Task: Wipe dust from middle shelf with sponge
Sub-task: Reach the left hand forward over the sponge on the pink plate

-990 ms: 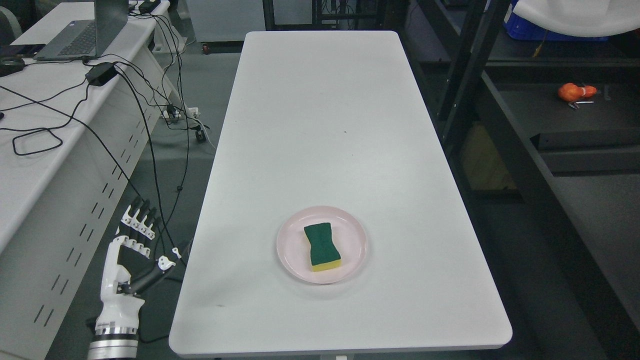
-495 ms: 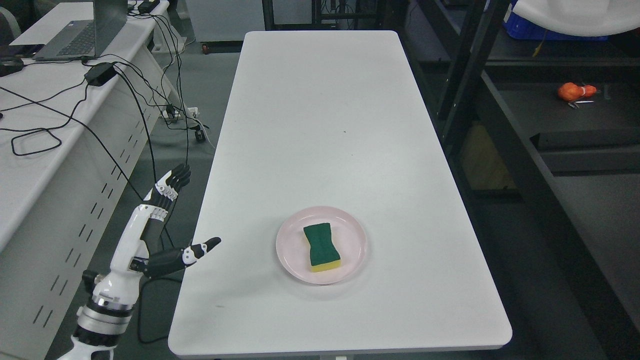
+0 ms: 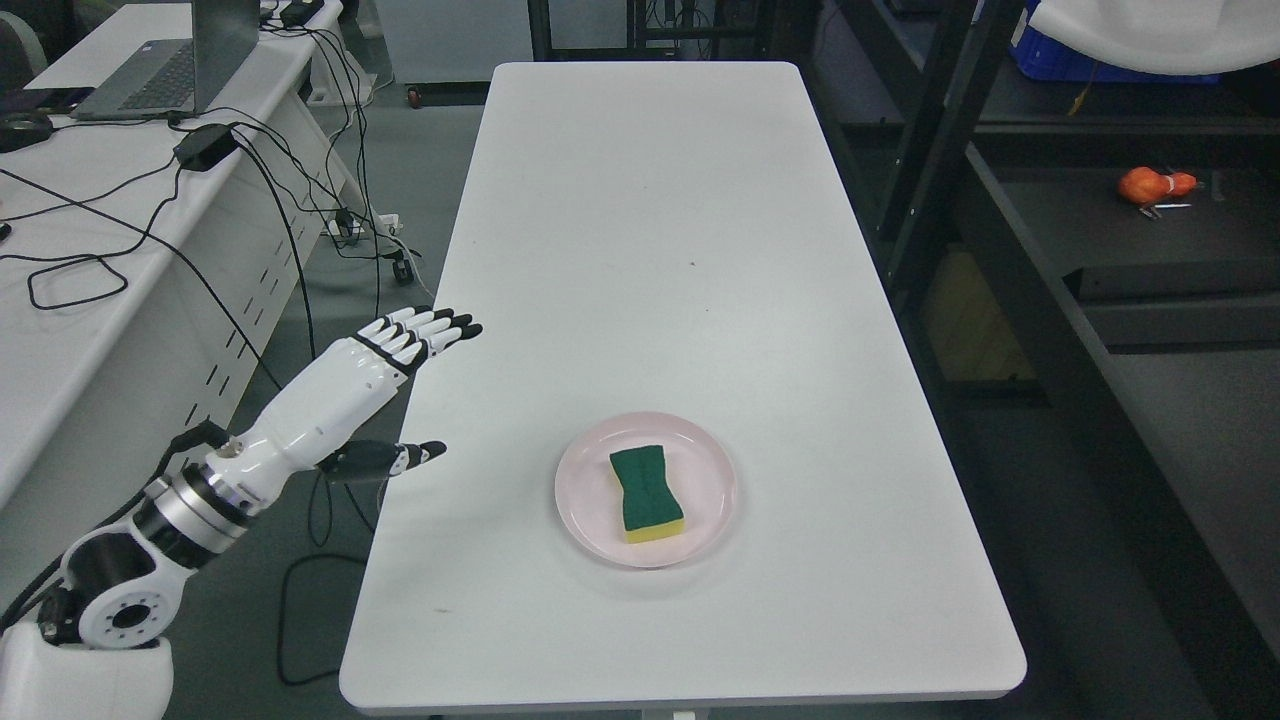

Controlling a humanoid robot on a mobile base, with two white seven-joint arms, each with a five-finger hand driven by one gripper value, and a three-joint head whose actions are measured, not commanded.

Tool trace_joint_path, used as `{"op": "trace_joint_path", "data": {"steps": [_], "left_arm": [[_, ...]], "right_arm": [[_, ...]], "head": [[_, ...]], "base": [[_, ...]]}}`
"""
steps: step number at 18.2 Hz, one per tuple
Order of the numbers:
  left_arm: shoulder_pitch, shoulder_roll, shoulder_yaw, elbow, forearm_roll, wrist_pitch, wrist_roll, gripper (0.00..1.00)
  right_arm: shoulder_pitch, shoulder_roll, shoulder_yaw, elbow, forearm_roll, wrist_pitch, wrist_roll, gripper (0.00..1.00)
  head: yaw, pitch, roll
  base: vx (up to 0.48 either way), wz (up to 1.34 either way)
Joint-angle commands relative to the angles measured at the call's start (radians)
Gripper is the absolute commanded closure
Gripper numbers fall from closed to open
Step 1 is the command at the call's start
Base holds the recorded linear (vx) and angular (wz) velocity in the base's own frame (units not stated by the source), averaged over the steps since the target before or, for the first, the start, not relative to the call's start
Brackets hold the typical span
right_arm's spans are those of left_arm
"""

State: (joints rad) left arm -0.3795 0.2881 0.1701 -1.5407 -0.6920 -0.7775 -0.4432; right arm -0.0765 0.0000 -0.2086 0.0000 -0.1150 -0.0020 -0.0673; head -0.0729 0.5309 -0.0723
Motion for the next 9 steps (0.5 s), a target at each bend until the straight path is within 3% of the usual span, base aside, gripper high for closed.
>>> {"op": "trace_joint_path", "data": {"steps": [1,5,9], "left_arm": [[-0.189,0.078,-0.22,0.117,-0.273,-0.008,0.0,0.06],[-0.283,0.043,-0.395,0.116,-0.273,-0.008,-0.003,0.06],[-0.268,-0.024,-0.495,0.119,-0.277,-0.008,-0.003,0.06]], "right_arm": [[0.0,-0.017,0.0,-0.017,0.0,0.073,-0.005,0.0],[0.0,-0.017,0.0,-0.017,0.0,0.074,-0.005,0.0],[0.0,-0.017,0.0,-0.017,0.0,0.073,-0.005,0.0]], "head": [[0.0,0.0,0.0],[0.0,0.0,0.0],[0.0,0.0,0.0]], "base": [[0.0,0.0],[0.005,0.0],[0.007,0.0]]}}
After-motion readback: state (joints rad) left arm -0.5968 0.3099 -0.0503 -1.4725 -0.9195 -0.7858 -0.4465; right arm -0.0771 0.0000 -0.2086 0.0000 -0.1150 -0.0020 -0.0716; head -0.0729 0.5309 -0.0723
